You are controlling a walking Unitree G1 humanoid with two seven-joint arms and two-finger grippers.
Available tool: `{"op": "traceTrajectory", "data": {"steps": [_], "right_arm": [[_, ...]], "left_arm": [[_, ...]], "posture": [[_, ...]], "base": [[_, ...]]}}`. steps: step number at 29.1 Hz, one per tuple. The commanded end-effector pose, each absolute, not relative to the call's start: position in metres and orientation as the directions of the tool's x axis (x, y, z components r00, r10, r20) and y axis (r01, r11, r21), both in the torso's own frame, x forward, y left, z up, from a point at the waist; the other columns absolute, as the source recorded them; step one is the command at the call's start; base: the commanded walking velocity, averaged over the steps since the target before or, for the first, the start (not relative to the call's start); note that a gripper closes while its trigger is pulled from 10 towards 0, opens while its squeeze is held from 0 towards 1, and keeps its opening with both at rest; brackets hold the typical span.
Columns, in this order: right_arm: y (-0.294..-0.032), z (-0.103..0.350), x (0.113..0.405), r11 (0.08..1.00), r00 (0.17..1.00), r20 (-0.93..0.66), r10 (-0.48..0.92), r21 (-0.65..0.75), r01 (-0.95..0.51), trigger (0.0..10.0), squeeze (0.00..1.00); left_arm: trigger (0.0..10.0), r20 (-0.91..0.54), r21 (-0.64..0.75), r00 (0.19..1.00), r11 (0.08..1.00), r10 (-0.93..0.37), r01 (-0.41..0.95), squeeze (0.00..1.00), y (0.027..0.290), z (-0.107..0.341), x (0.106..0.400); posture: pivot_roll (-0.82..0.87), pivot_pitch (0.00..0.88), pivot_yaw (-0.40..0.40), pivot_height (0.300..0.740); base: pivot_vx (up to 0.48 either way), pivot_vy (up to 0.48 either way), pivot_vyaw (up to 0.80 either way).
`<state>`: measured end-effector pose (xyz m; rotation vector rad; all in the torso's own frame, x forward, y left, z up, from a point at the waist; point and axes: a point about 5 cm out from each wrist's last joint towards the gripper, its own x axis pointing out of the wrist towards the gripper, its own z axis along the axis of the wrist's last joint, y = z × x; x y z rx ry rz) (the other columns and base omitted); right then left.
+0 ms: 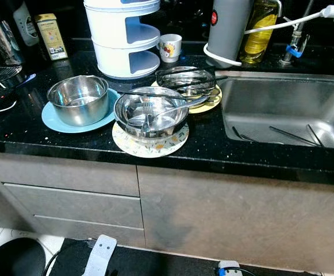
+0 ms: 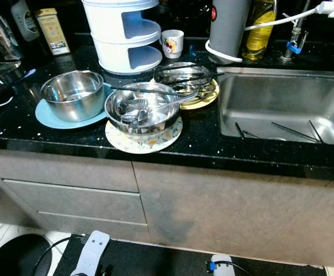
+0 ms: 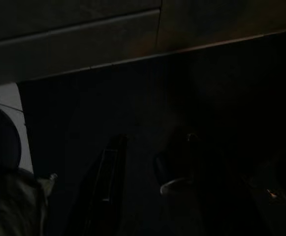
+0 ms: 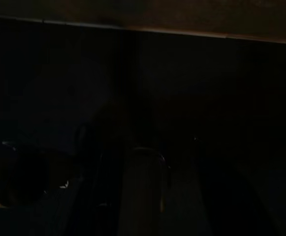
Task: Kitchen organization
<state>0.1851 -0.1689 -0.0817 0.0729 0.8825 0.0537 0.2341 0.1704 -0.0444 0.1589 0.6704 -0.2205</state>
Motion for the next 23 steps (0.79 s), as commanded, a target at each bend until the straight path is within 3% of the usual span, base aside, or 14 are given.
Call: {"op": "traceTrajectory", "data": {"steps": [1,18,23], "right_arm": [[-0.1661,-0.0856,0.1782,0.996,0.611,-0.787,0.080,0.088,-0.018,10.0,0.00],[-0.1660,-0.0855,0.1785,0.996,0.612,-0.787,0.078,0.090,-0.011,10.0,0.00],[-0.1669,-0.0864,0.1765,0.996,0.606,-0.792,0.076,0.088,-0.011,10.0,0.00]], "left_arm": [[10.0,-0.650,0.071,0.745,0.964,-0.150,0.256,0.00,0.1729,-0.0486,0.2280],[10.0,-0.649,0.073,0.745,0.962,-0.154,0.263,0.00,0.1730,-0.0476,0.2299],[10.0,-0.662,0.075,0.731,0.956,-0.166,0.285,0.00,0.1714,-0.0494,0.2277]], "posture": [[-0.06,0.133,0.013,0.740],[-0.06,0.140,0.015,0.740],[-0.06,0.145,0.013,0.740]], "base": [[0.322,0.000,0.00],[0.304,0.000,0.00],[0.000,0.000,0.00]]}}
